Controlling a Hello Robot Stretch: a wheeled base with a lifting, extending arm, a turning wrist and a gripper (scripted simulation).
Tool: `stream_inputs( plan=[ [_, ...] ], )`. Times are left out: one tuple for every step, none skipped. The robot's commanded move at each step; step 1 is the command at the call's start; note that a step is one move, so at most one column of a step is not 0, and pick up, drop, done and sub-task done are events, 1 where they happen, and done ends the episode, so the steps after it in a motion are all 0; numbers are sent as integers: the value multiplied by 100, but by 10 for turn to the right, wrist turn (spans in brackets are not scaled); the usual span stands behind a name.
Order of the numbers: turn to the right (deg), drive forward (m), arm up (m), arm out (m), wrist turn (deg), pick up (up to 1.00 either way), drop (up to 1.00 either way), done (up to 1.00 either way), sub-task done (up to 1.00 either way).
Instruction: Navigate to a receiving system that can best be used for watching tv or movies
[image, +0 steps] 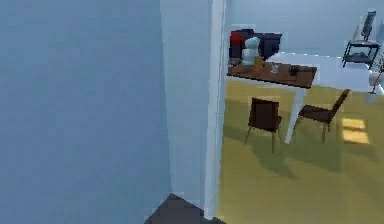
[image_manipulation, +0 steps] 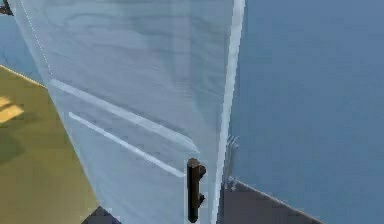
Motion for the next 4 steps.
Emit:
stream_inputs(
  plan=[
    [240,0,0,0,0,0,0,0,0],
    [0,30,0,0,0,0,0,0,0],
    [60,0,0,0,0,0,0,0,0],
    [0,90,0,0,0,0,0,0,0]
  ],
)
